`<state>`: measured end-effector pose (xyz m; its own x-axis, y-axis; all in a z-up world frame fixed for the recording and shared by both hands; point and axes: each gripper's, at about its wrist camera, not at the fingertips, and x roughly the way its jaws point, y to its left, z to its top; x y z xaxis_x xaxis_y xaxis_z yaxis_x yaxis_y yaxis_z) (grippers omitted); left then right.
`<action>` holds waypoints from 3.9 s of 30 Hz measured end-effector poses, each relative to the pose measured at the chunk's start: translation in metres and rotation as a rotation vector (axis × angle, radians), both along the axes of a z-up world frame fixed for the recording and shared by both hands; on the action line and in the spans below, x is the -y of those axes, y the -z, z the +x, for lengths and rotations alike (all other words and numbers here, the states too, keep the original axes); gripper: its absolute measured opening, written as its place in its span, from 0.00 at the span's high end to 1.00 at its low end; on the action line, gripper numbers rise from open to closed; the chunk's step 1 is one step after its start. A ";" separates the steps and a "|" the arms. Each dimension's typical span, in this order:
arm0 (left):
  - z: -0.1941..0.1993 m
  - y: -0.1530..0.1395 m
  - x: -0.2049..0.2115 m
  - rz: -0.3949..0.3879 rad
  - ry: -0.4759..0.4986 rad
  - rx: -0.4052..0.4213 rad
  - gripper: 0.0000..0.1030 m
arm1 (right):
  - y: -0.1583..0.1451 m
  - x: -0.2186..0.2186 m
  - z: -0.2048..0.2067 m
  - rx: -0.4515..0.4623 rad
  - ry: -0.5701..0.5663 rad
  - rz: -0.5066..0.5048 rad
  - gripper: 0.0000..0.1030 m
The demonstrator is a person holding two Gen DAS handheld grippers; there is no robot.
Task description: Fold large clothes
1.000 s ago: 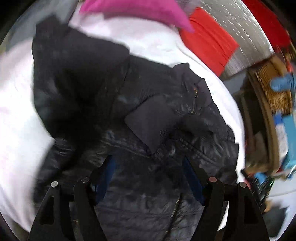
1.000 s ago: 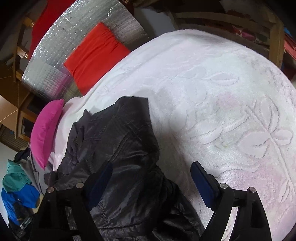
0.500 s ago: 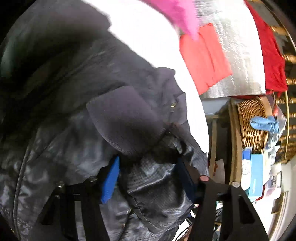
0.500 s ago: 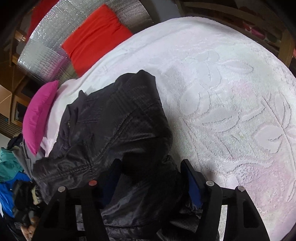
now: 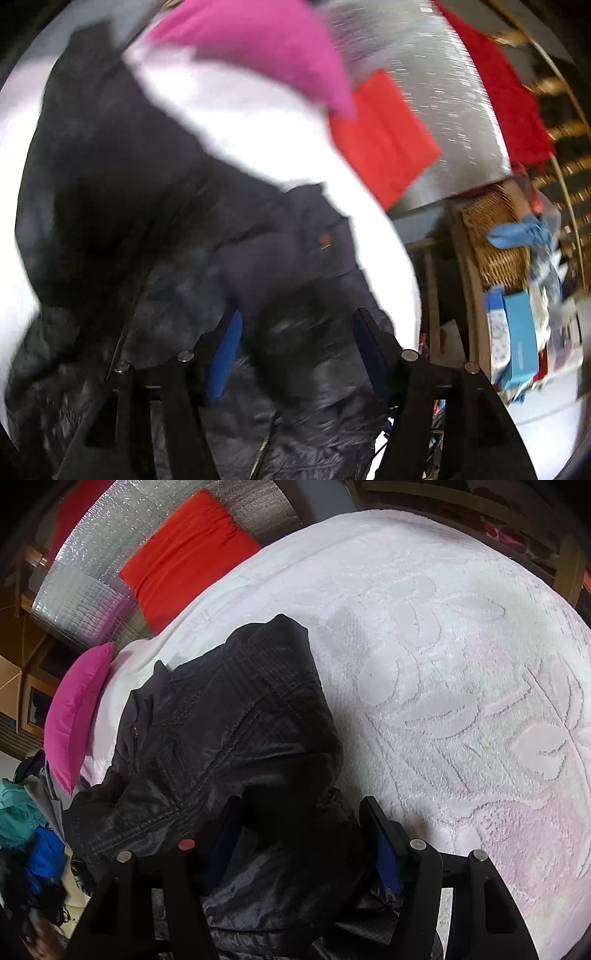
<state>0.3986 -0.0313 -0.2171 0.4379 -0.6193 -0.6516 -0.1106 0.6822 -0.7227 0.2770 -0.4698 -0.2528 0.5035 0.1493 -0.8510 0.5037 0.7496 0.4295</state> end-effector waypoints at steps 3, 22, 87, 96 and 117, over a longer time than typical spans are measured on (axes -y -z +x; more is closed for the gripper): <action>0.000 0.025 -0.007 -0.027 -0.025 -0.070 0.38 | 0.001 0.000 -0.002 -0.001 -0.001 0.003 0.35; 0.049 0.083 0.002 -0.193 -0.127 -0.130 0.87 | 0.005 0.000 0.003 -0.015 -0.010 0.008 0.35; -0.029 0.041 0.020 0.485 0.132 0.093 0.47 | -0.008 0.013 0.003 0.111 0.000 0.012 0.64; -0.020 0.041 0.039 0.602 0.176 0.039 0.47 | -0.022 0.006 -0.002 0.114 0.023 -0.157 0.74; -0.210 -0.088 -0.059 0.938 0.083 0.385 0.26 | -0.087 -0.110 -0.056 0.463 -0.194 -0.440 0.51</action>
